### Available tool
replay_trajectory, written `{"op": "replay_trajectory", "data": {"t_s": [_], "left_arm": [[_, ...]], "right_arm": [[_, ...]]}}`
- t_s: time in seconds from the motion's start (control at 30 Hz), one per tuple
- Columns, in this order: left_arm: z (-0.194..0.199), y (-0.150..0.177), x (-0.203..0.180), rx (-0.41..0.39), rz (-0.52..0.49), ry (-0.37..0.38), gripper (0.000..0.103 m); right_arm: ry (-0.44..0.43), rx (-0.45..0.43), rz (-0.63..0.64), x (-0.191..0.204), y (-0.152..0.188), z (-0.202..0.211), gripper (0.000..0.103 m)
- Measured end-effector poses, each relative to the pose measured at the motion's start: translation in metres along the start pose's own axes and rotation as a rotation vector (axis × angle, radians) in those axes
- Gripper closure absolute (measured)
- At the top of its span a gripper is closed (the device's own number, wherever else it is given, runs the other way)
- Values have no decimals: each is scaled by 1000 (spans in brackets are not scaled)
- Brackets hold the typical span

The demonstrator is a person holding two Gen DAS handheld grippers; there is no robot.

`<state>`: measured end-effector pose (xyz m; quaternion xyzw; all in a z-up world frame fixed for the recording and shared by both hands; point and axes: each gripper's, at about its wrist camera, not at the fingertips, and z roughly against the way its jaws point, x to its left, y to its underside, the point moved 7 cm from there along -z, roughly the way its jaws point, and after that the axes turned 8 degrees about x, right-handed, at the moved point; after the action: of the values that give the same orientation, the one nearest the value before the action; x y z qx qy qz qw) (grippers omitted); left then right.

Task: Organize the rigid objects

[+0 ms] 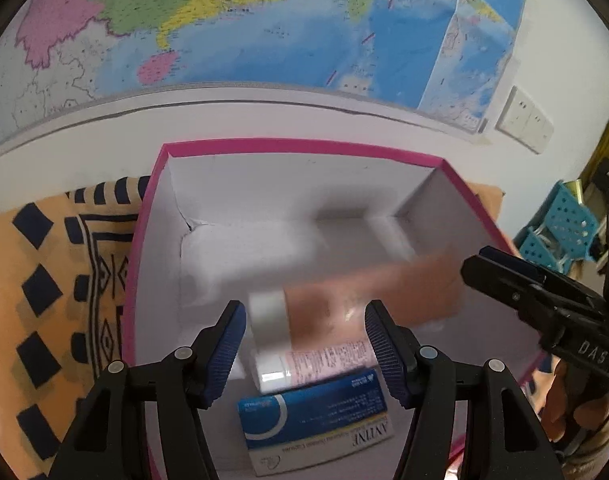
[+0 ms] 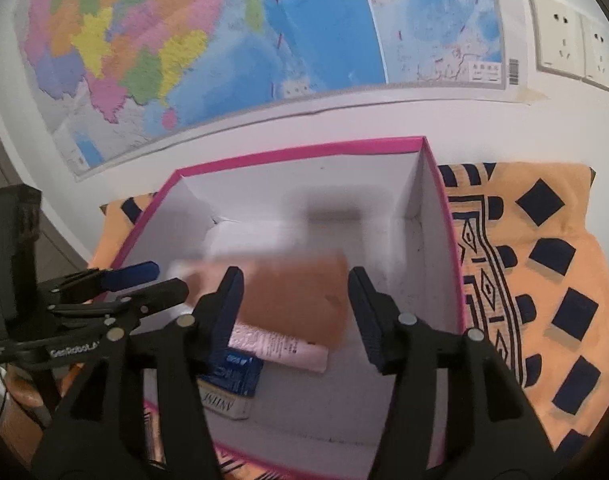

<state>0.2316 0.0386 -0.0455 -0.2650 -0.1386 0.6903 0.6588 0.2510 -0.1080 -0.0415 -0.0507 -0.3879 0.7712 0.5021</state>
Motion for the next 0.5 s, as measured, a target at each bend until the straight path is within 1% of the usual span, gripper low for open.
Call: {"op": "replay_trajectory", "data": {"t_s": [0.07, 0.1, 0.23, 0.37, 0.5], "left_arm": [[1, 0, -2, -6, 1, -3, 40], [2, 1, -3, -14, -3, 1, 40], [7, 7, -5, -31, -18, 4, 40], [19, 19, -8, -53, -35, 41, 39], [41, 36, -21, -97, -89, 92, 39]], "right_arm": [[4, 9, -10, -1, 1, -4, 47], [-11, 10, -6, 1, 3, -4, 47], [-21, 7, 28, 6, 15, 2, 47], [-53, -7, 39, 9, 24, 15, 47], [-112, -43, 58, 18, 33, 40, 47]]}}
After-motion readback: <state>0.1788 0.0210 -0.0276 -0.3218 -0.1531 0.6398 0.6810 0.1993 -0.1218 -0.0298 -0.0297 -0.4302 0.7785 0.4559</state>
